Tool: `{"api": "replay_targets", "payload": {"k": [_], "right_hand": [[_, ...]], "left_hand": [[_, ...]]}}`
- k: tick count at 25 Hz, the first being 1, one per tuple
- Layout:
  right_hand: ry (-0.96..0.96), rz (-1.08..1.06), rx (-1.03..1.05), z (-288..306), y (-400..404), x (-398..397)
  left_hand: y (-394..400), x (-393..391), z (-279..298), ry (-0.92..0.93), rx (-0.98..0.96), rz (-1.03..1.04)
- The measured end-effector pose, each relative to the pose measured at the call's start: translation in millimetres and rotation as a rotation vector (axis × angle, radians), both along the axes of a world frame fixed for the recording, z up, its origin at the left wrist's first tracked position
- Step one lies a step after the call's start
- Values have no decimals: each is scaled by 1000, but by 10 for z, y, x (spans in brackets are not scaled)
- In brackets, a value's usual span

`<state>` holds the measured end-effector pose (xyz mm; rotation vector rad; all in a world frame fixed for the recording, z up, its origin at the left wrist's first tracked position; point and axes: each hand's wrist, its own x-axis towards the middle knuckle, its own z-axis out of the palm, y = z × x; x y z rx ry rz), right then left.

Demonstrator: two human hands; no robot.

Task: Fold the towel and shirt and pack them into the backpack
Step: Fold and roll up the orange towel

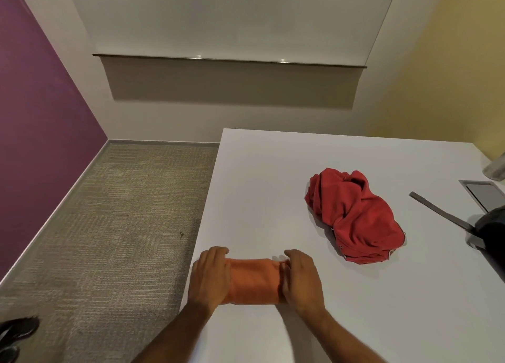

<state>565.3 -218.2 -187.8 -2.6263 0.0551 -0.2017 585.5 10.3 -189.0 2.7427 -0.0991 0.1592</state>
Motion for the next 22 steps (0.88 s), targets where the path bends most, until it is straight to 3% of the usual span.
{"api": "replay_targets", "payload": {"k": [2,5,12,17,19,22], "right_hand": [[-233,278,-77,-60,33,-114],[-248,611,-130,-105,103,-295],[114,597,-368,-323,20,-287],[242,625,-342,-265,25,-233],[234,629,-306,-242,35,-224],[246,595,-239,-127,72,-112]], "left_hand": [[-50,-95,-55,-213,55,-296],[-120,-341,-180,-275,176,-603],[-63,-486,-416,98,223,-367],[-133,-485,-327,325,183,-285],[-111,-476,-324,343,175,-265],[-44,-420,-438,231,73,-272]]}}
